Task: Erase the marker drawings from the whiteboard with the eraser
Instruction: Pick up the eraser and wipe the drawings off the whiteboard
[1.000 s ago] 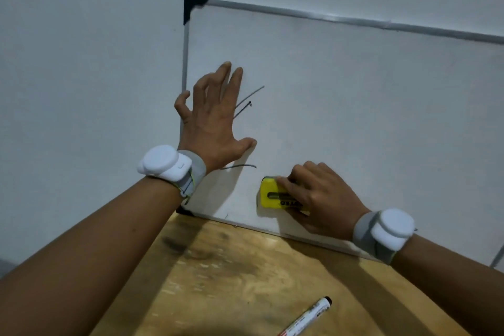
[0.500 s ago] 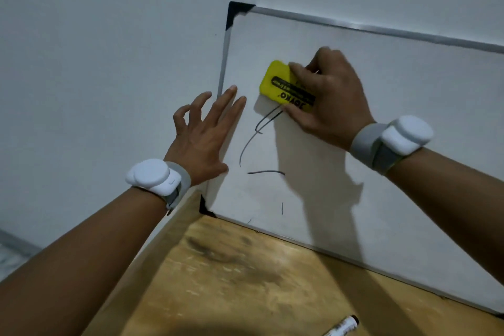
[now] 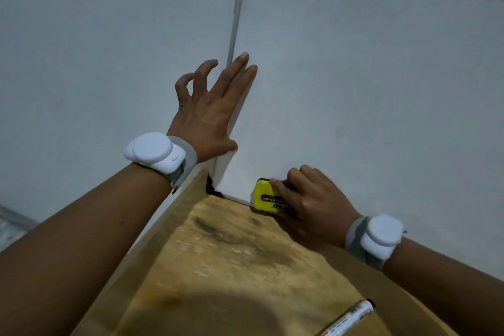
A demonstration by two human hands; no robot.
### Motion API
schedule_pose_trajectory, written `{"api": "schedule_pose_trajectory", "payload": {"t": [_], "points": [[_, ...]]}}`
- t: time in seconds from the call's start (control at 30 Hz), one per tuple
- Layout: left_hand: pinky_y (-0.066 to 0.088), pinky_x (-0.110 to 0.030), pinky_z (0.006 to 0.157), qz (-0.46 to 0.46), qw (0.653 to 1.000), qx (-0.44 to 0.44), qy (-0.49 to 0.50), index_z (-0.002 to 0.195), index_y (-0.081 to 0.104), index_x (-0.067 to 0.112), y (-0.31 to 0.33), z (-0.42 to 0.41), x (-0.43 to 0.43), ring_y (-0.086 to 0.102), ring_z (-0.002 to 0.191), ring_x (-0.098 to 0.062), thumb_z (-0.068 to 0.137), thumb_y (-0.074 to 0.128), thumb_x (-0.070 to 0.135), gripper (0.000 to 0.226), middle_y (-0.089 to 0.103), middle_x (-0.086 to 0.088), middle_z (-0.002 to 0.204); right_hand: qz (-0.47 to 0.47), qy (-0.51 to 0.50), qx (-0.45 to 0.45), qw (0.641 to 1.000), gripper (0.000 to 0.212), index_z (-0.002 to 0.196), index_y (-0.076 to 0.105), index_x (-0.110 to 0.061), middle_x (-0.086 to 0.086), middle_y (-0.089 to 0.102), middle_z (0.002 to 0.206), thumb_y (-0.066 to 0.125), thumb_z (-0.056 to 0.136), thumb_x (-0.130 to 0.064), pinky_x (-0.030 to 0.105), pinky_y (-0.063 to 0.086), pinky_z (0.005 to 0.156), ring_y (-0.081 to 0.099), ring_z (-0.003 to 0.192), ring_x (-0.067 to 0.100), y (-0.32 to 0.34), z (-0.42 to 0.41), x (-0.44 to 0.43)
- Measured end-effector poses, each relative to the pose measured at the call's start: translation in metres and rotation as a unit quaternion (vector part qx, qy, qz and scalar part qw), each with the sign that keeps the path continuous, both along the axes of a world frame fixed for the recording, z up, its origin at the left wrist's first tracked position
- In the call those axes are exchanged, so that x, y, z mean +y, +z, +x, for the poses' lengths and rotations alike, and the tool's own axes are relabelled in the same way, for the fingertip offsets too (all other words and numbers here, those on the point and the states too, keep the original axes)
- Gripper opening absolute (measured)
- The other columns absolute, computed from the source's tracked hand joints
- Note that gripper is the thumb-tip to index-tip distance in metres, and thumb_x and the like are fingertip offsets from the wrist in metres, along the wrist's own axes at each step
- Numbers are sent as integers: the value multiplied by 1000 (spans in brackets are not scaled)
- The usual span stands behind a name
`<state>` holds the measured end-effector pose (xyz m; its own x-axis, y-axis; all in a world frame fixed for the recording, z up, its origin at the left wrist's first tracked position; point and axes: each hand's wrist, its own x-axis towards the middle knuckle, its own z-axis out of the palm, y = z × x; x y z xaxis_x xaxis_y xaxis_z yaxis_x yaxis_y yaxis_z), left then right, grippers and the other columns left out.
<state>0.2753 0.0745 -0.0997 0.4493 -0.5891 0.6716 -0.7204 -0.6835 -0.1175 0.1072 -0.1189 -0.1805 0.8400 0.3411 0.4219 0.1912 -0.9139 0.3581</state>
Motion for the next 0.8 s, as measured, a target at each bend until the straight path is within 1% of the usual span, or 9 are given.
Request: {"api": "schedule_pose_trajectory", "payload": {"t": [0.17, 0.23, 0.33, 0.4, 0.47, 0.53, 0.6, 0.67, 0.8], "points": [[18, -55, 108, 4, 1000, 5, 18, 157, 0, 28, 2, -14, 0, 9, 146, -36, 50, 88, 33, 139, -2, 6, 167, 2, -33, 28, 999, 56, 122, 63, -8, 11, 59, 94, 70, 81, -45, 39, 48, 64, 51, 77, 29, 13, -12, 12], [16, -56, 110, 7, 999, 20, 27, 157, -2, 26, 0, -19, -2, 6, 147, -36, 55, 84, 28, 133, -4, 4, 167, 30, -50, 28, 998, 55, 121, 64, -9, 11, 61, 95, 72, 79, -44, 39, 49, 65, 53, 78, 30, 23, -21, 11], [15, -55, 110, -10, 999, 51, 13, 156, 3, 26, 0, -36, -5, 5, 147, -33, 64, 77, 40, 118, 4, 2, 166, 113, -90, -17, 989, 55, 123, 64, -12, 11, 61, 97, 78, 75, -36, 41, 50, 69, 55, 82, 32, 44, -47, 4], [17, -53, 109, -11, 998, 59, -29, 155, 14, 30, 6, -63, -9, 8, 147, -30, 68, 72, 45, 106, 15, 1, 163, 166, -129, -55, 976, 55, 122, 65, -14, 9, 62, 99, 80, 74, -34, 41, 50, 73, 56, 85, 32, 59, -82, 2], [21, -50, 107, -25, 995, 82, -60, 150, 29, 32, 8, -83, -13, 16, 143, -28, 72, 69, 46, 89, 30, 2, 157, 200, -156, -73, 965, 55, 122, 67, -16, 8, 64, 101, 82, 72, -34, 41, 50, 76, 56, 88, 31, 66, -103, 1], [26, -47, 103, -29, 989, 114, -88, 140, 47, 33, 6, -105, -16, 29, 138, -26, 76, 66, 48, 68, 47, 3, 145, 232, -184, -83, 952, 54, 119, 68, -19, 6, 67, 99, 82, 70, -37, 42, 48, 77, 53, 87, 30, 69, -124, 4], [33, -44, 99, -2, 983, 143, -115, 126, 62, 32, 3, -130, -20, 43, 128, -25, 79, 63, 52, 51, 62, 4, 130, 257, -205, -96, 940, 53, 117, 69, -23, 3, 69, 99, 81, 69, -42, 44, 48, 77, 52, 87, 28, 67, -149, 9], [40, -40, 92, 24, 971, 186, -145, 115, 69, 31, -5, -162, -23, 54, 115, -21, 81, 63, 54, 41, 70, 7, 116, 273, -219, -103, 931, 53, 116, 69, -25, 3, 70, 101, 80, 69, -45, 45, 48, 78, 53, 88, 28, 57, -180, 14], [46, -30, 75, 66, 943, 290, -150, 102, 75, 30, -32, -208, -28, 64, 98, -15, 78, 67, 57, 37, 73, 11, 102, 292, -240, -92, 921, 55, 120, 68, -26, 2, 69, 103, 80, 70, -44, 47, 48, 81, 53, 91, 27, 38, -224, 22]]}}
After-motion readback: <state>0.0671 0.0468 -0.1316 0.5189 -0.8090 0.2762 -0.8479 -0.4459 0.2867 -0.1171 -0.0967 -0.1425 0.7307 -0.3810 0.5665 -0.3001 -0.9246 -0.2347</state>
